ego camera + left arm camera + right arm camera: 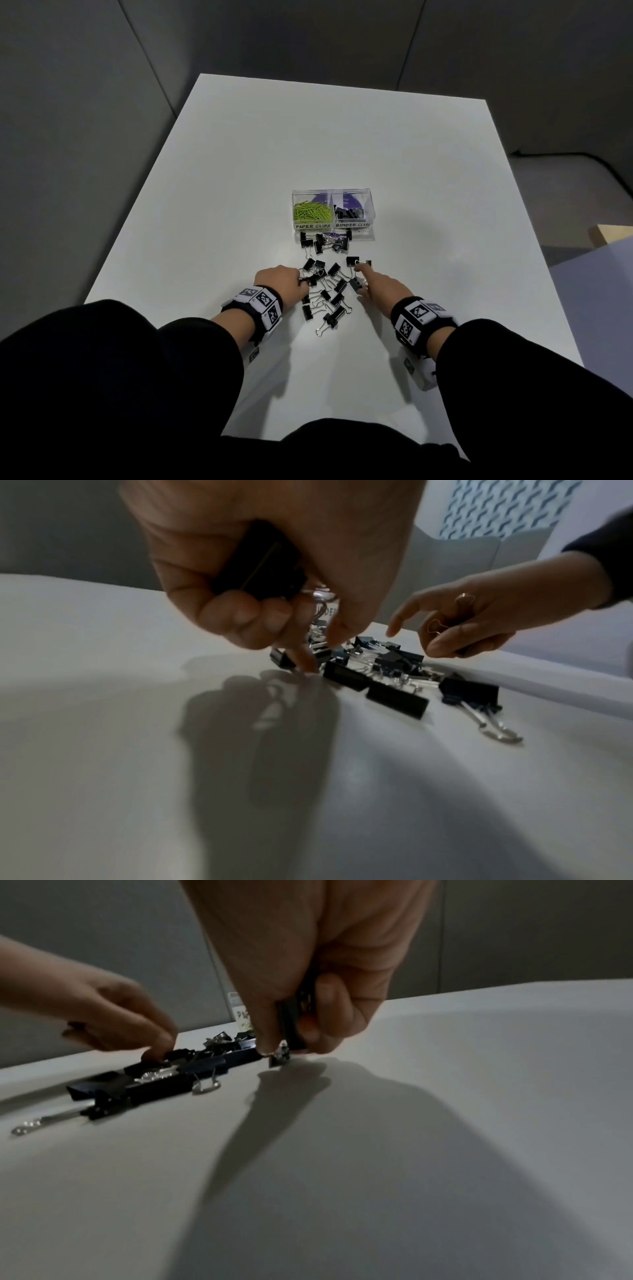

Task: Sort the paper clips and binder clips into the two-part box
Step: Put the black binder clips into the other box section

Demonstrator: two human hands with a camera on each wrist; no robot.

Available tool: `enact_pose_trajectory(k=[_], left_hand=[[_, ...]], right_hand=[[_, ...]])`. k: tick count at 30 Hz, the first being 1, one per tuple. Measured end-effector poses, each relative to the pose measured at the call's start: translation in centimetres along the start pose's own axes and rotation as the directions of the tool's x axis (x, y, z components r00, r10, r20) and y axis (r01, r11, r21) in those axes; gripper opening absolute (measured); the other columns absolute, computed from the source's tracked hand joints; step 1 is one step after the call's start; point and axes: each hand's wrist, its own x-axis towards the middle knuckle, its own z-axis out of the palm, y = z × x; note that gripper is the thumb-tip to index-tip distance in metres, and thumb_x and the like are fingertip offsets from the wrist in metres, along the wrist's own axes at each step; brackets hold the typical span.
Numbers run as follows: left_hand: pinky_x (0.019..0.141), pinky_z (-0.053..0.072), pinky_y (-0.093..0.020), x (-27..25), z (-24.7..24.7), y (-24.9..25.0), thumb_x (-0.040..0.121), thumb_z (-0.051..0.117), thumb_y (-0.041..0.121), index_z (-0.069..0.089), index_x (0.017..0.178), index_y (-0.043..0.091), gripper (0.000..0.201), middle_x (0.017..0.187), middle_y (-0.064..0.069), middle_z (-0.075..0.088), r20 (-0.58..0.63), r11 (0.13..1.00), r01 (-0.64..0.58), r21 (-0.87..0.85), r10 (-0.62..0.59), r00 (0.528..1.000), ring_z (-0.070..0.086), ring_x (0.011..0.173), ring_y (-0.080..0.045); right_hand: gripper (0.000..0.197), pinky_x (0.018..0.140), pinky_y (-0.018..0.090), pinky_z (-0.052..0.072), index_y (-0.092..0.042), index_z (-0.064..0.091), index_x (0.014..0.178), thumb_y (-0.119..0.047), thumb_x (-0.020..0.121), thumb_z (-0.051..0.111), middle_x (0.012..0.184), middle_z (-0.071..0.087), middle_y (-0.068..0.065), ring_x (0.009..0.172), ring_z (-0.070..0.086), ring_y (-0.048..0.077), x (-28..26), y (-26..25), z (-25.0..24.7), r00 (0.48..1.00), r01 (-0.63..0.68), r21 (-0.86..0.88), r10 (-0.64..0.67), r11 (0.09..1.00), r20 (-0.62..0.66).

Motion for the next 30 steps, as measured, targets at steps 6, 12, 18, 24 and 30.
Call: enact_pose_trajectory(k=[6,12,18,24,30], left_hand=[[0.069,0.045,-0.032,0.9,-0.3,-0.3,0.09,0.049,0.047,0.043,0.115,0.012,0.043,0.104,-0.006,0.065,-0.017,0.998,-0.063,-0.008,0.063,0.998,0.063,0.093,-0.026],[0.075,0.049,-0.035,1.9,-0.2,-0.5,0.096,0.039,0.041,0.045,0.114,0.01,0.036,0.105,-0.009,0.065,0.052,0.991,-0.133,-0.011,0.133,0.99,0.062,0.092,-0.028],[0.076,0.048,-0.034,3.2,-2.2,-2.1,0.097,0.039,0.032,0.053,0.108,0.009,0.028,0.106,-0.01,0.063,0.04,0.981,-0.193,0.004,0.193,0.98,0.06,0.093,-0.026],[0.072,0.049,-0.03,5.9,-7.3,-0.7,0.098,0.041,0.029,0.055,0.111,0.01,0.027,0.103,-0.008,0.064,-0.123,0.947,-0.299,-0.116,0.285,0.951,0.056,0.08,-0.019],[0.076,0.044,-0.033,10.8,-10.8,3.1,0.095,0.044,0.024,0.053,0.116,0.011,0.026,0.112,-0.01,0.058,-0.165,0.945,-0.326,-0.04,0.315,0.935,0.058,0.099,-0.028]], right_hand=[[0.036,0.088,0.036,0.044,-0.015,0.036,0.128,-0.023,0.095,0.047,0.124,0.059,0.011,0.105,0.059,0.031,0.4,-0.4,-0.1,1.0,0.026,-0.081,-0.025,0.996,0.013],[0.035,0.079,0.034,0.044,-0.012,0.036,0.128,-0.024,0.097,0.044,0.117,0.061,0.016,0.092,0.059,0.029,0.7,-0.4,-1.7,0.995,0.084,-0.092,-0.077,0.992,0.069],[0.033,0.083,0.026,0.05,-0.012,0.043,0.128,-0.012,0.095,0.047,0.118,0.063,0.015,0.092,0.062,0.023,3.8,-1.8,-7.8,0.981,0.14,0.052,-0.131,0.989,-0.143],[0.025,0.087,0.029,0.047,-0.003,0.058,0.115,-0.01,0.096,0.043,0.118,0.062,0.018,0.099,0.06,0.026,9.9,-3.2,-11.5,0.979,0.103,0.018,-0.098,0.995,-0.177],[0.042,0.092,0.037,0.045,-0.011,0.048,0.129,-0.024,0.09,0.056,0.126,0.052,0.015,0.104,0.058,0.029,11.2,-2.2,-11.4,0.964,0.122,0.1,-0.094,0.987,-0.247]])
